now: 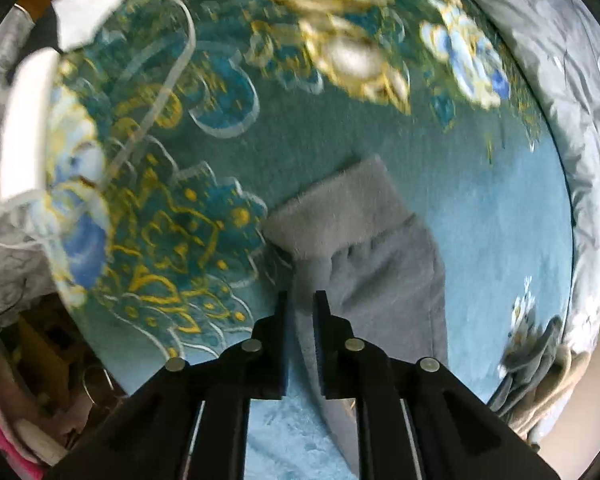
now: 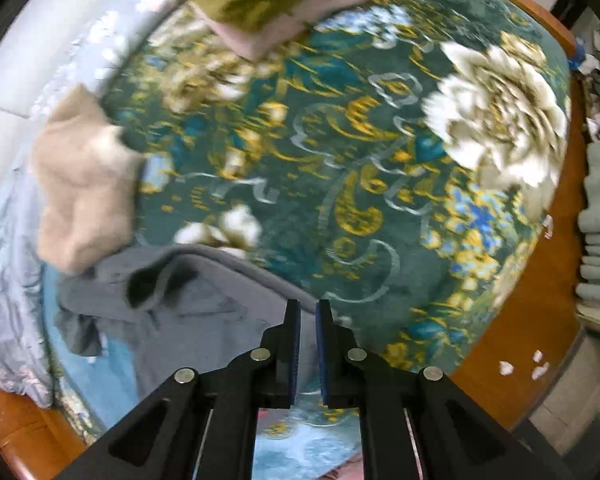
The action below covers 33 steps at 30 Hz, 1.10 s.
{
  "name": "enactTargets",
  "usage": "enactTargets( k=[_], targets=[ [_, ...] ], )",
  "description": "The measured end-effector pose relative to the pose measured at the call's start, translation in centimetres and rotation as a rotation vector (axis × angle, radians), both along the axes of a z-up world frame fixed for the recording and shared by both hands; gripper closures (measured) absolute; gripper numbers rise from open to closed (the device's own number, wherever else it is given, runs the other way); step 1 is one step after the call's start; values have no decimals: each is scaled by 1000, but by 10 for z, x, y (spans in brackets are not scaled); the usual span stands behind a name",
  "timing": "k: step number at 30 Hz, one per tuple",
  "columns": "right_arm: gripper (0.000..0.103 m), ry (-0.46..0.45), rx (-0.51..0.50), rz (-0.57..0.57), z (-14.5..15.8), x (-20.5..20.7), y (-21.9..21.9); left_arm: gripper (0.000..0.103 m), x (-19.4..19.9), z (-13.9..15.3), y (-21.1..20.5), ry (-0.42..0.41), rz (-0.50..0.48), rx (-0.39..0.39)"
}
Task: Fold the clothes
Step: 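Hold the grey garment with both grippers and stretch it over the bed, then open the left gripper to lay the grey leg flat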
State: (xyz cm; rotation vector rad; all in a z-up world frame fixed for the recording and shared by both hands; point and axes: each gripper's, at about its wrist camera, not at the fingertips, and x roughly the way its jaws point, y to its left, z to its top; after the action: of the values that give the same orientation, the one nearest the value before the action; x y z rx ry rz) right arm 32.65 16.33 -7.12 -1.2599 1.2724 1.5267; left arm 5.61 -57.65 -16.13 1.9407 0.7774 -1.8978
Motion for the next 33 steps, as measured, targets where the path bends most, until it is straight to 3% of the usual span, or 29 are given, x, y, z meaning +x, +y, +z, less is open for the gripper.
enactTargets(
  k=[4,6,7,9,11,14,20,22,24,26,30,33],
  targets=[
    [92,100,-7,70,12,-36,-6,70,0,37,0,73,-9,0],
    [92,143,-21,122,14,-59,-11,68,-17,55,13,102,-16,1],
    [89,165,-28,149,15,-71,-14,68,-38,52,18,115,-14,12],
    [68,209,-42,201,16,-94,-19,67,-46,75,37,148,-19,39],
    [58,218,-73,249,5,-113,-22,63,-55,89,68,183,-48,67],
    [58,213,-117,324,-17,-141,-25,56,-50,120,117,219,-136,100],
    [58,198,-201,398,-65,-180,-26,54,-23,129,200,199,-331,90],
    [60,215,-222,401,-73,-189,-24,54,-13,132,217,184,-374,84],
    [83,218,-240,394,-80,-195,-22,54,-5,132,229,163,-413,65],
    [96,225,-246,401,-80,-196,-20,54,3,135,239,144,-444,46],
    [99,297,-220,400,-61,-186,0,54,5,132,245,123,-431,73],
    [99,382,-146,208,-35,-149,54,54,6,128,249,113,-433,84]
  ],
)
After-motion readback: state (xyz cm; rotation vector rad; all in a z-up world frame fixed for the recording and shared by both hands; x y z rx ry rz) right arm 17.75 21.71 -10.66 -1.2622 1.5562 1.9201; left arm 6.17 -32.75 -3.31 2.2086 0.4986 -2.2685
